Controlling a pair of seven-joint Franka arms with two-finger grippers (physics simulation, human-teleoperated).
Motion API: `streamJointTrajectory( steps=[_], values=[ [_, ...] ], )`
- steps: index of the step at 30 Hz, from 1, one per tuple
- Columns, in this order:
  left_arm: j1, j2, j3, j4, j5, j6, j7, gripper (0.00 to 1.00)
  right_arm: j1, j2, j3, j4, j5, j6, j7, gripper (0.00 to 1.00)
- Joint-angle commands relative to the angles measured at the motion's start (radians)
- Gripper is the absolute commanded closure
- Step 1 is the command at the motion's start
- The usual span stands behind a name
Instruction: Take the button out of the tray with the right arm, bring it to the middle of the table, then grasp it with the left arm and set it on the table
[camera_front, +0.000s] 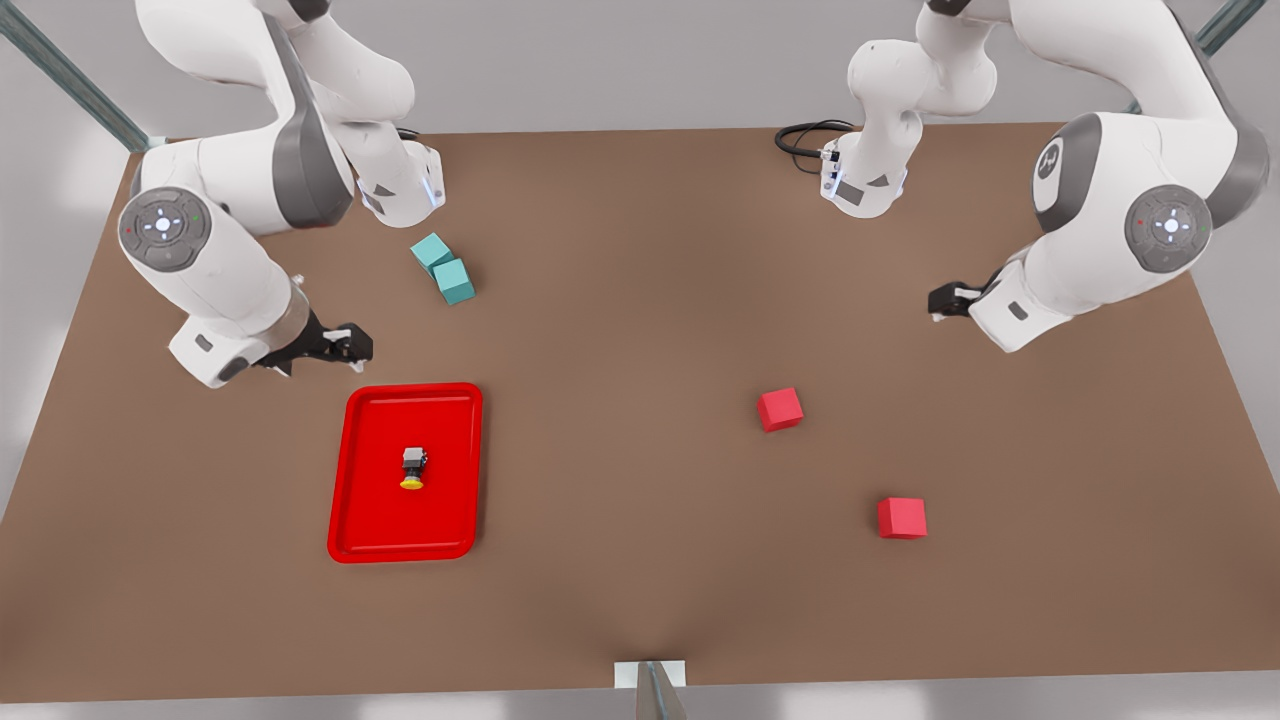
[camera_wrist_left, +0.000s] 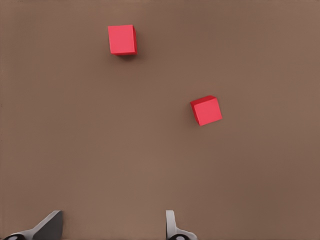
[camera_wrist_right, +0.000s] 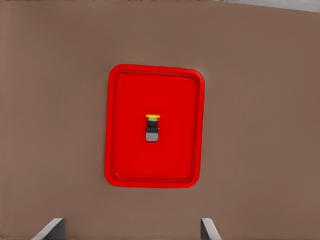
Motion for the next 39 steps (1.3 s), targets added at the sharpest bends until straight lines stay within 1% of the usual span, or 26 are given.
streamJointTrajectory(
  steps=[1, 3, 7, 8, 10, 12, 13, 15, 16, 17, 18, 20, 24, 35, 38, 39],
  values=[
    [0.004, -0.008, -0.004, -0.023, 0.05, 0.138, -0.013, 0.0, 0.011, -0.001, 0.002, 0.002, 0.018, 0.008, 0.005, 0.0],
    [0.004, -0.008, -0.004, -0.027, 0.05, 0.143, -0.011, 0.0, 0.011, -0.001, 0.002, 0.007, 0.011, -0.003, 0.011, 0.0],
    [-0.013, 0.054, -0.002, -0.023, 0.057, 0.158, -0.016, 0.0, -0.006, 0.025, 0.0, -0.007, 0.011, -0.014, 0.014, 0.0],
    [-0.015, 0.054, -0.002, -0.024, 0.058, 0.156, -0.016, 0.0, -0.017, 0.064, 0.0, -0.005, 0.012, -0.014, -0.05, 0.0],
    [-0.024, 0.054, -0.002, -0.024, 0.055, 0.155, -0.011, 0.0, -0.018, 0.147, -0.002, 0.002, 0.016, -0.005, -0.05, 0.0],
    [-0.042, 0.054, -0.002, -0.023, 0.055, 0.153, -0.006, 0.0, -0.02, 0.273, -0.002, -0.021, 0.015, 0.175, -0.029, 0.0],
    [-0.056, 0.052, -0.002, -0.023, 0.057, 0.153, -0.006, 0.0, -0.038, 0.311, -0.005, -0.067, 0.008, 0.268, -0.015, 0.0],
    [-0.056, 0.054, -0.002, -0.023, 0.057, 0.153, -0.006, 0.0, -0.072, 0.311, -0.005, -0.303, -0.027, 0.563, 0.024, 0.0],
    [-0.056, 0.054, -0.002, -0.023, 0.057, 0.153, -0.006, 0.0, -0.086, 0.321, -0.005, -0.372, -0.027, 0.675, 0.024, 0.0],
    [-0.058, 0.054, -0.002, -0.024, 0.057, 0.153, -0.006, 0.0, -0.089, 0.348, -0.005, -0.4, -0.028, 0.776, 0.024, 0.0],
    [-0.058, 0.054, -0.002, -0.024, 0.057, 0.152, -0.006, 0.0, -0.093, 0.387, -0.006, -0.4, -0.054, 0.814, 0.025, 0.0],
    [-0.058, 0.054, -0.002, -0.024, 0.057, 0.152, -0.006, 0.0, -0.086, 0.419, -0.006, -0.4, -0.082, 0.834, 0.048, 0.0],
    [-0.058, 0.054, -0.002, -0.024, 0.057, 0.149, -0.008, 0.0, -0.081, 0.434, -0.006, -0.456, -0.091, 0.893, 0.05, 0.0],
    [-0.058, 0.054, -0.002, -0.024, 0.057, 0.149, -0.008, 0.0, -0.087, 0.456, -0.009, -0.478, -0.091, 0.888, 0.067, 0.0],
    [-0.058, 0.054, -0.002, -0.024, 0.057, 0.147, -0.008, 0.0, -0.086, 0.456, -0.009, -0.479, -0.093, 0.883, 0.065, 0.25],
    [-0.058, 0.054, -0.002, -0.024, 0.057, 0.147, -0.008, 0.0, -0.083, 0.457, -0.017, -0.479, -0.099, 0.882, 0.06, 0.41]
  ],
)
